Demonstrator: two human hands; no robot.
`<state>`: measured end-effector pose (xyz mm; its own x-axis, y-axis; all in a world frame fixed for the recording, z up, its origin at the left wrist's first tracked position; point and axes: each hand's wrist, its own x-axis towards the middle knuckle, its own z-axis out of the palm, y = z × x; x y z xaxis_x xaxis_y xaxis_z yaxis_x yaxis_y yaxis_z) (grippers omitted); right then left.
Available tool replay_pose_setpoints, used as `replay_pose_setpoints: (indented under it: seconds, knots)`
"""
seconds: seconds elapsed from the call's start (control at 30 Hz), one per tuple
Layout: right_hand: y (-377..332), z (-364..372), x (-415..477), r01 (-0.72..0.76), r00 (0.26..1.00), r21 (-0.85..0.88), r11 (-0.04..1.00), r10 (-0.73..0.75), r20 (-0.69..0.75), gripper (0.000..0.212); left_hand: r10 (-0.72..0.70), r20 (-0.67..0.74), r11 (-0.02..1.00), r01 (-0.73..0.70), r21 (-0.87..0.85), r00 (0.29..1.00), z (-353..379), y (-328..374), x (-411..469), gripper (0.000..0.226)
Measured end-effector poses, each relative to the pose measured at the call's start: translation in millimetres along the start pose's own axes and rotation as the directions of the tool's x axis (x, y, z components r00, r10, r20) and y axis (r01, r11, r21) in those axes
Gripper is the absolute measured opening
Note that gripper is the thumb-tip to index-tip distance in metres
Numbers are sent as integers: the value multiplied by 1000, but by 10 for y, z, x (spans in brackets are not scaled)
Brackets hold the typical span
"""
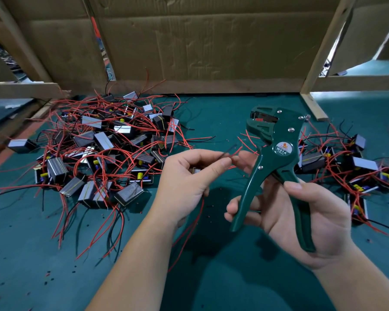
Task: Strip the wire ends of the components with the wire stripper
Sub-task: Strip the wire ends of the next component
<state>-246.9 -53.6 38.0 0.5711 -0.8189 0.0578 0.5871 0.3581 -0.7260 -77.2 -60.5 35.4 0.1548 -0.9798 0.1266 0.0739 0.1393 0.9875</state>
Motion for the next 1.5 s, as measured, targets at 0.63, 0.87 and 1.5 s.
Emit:
replay_pose_setpoints:
  seconds: [0.63, 0.87, 1.5]
  knots:
    - [20, -32, -5, -365, 903, 30, 930, 346, 255, 70, 2, -106, 995, -13, -102, 994, -283, 45, 93, 4]
    - [11, -46, -16, -363, 890, -47, 931, 361, 277, 60, 45, -111, 998, -50, -39, 993, -306, 62, 83, 16]
    - [66, 19, -43, -318, 945, -189, 929, 326, 16, 50, 160, -90, 984, -152, 88, 983, -324, 52, 72, 25]
